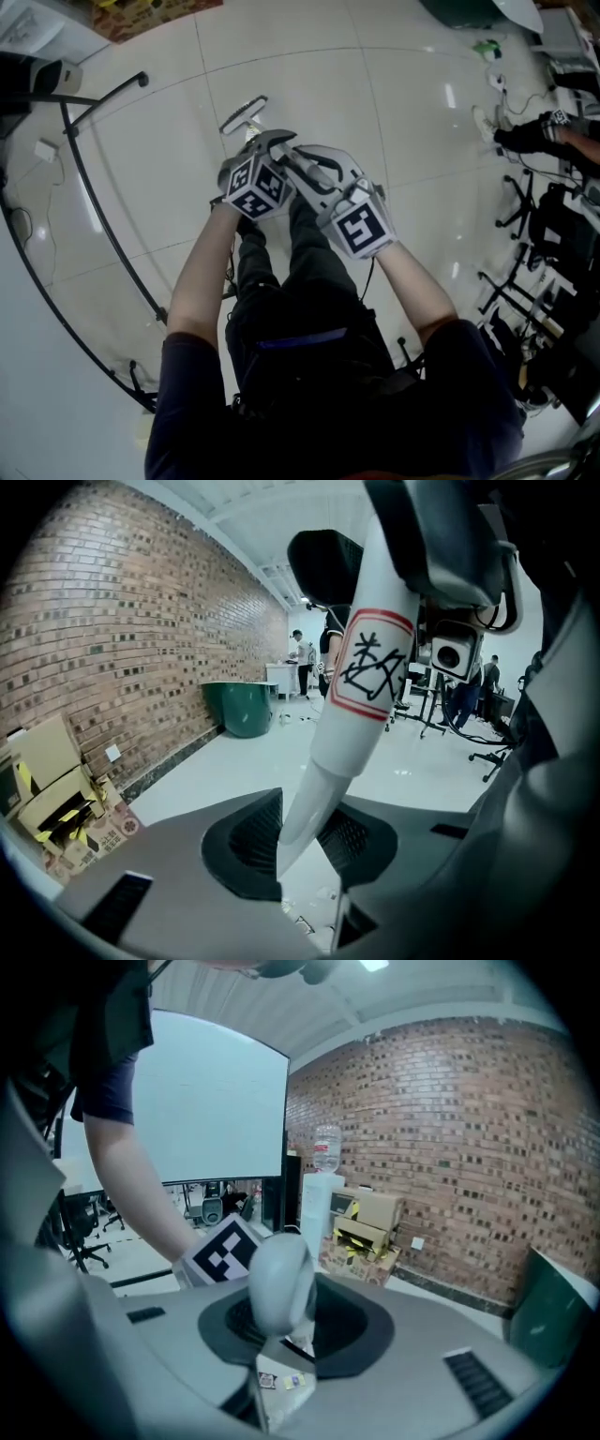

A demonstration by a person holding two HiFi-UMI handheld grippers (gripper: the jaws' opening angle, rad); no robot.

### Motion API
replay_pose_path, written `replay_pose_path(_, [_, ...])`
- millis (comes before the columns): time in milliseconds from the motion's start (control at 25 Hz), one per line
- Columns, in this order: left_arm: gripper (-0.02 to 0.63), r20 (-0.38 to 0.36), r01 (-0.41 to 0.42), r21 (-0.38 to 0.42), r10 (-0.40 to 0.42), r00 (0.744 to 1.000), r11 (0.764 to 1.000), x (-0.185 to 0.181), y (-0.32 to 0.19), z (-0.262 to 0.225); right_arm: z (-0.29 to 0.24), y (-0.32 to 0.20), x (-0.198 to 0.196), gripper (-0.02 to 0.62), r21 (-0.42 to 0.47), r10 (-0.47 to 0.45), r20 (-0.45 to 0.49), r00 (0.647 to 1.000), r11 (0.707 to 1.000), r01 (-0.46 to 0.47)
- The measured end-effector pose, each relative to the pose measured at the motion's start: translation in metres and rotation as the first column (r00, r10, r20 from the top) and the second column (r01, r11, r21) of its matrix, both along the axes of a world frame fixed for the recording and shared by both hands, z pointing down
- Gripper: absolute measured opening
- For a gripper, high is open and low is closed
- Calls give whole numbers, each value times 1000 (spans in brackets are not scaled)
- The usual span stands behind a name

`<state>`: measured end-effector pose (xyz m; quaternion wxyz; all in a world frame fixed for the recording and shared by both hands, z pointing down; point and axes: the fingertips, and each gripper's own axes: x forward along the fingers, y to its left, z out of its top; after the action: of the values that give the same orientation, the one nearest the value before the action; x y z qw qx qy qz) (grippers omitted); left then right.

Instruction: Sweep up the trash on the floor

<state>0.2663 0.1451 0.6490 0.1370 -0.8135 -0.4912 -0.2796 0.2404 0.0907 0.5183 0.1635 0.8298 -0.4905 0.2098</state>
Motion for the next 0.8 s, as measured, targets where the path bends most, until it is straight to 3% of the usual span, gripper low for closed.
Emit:
replay_pose_path(160, [93,16,-18,7,18,1000,1000,-18,3,6,8,3,-19,109,-12,29,52,998,1000,-29])
replay_pose_path(440, [103,70,28,-34,-25,997,999,-31,0,6,8,0,-32,110,2,54,107,993,999,-54])
replay_pose_path(800, [103,82,-26,-25,28,996,999,-44,2,-2,1,0,-40,110,-14,51,131,990,999,-50])
